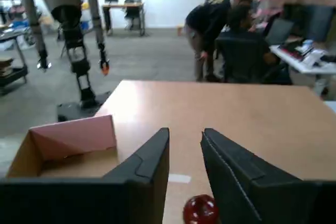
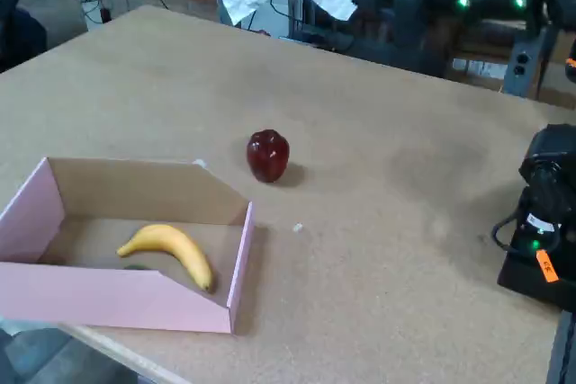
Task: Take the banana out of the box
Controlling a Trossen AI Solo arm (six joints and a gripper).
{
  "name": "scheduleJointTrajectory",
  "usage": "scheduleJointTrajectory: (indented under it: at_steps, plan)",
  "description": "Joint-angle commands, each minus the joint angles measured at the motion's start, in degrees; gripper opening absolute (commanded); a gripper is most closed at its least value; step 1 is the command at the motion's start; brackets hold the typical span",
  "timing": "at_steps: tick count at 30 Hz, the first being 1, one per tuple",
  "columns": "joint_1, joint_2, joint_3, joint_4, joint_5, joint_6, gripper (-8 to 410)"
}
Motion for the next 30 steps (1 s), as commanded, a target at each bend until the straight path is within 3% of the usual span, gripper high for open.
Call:
scheduleJointTrajectory:
  at_steps: [1,11,22,30]
  plan:
    - [0.70,6.84,5.27,-0.96,-2.64,-0.11,94]
    - [8.35,26.75,17.27,-4.74,-3.30,-4.76,96]
    - [16.11,43.36,35.21,-17.03,-3.34,-6.16,211]
    - [21.00,51.06,41.33,-18.18,-3.30,-6.08,218]
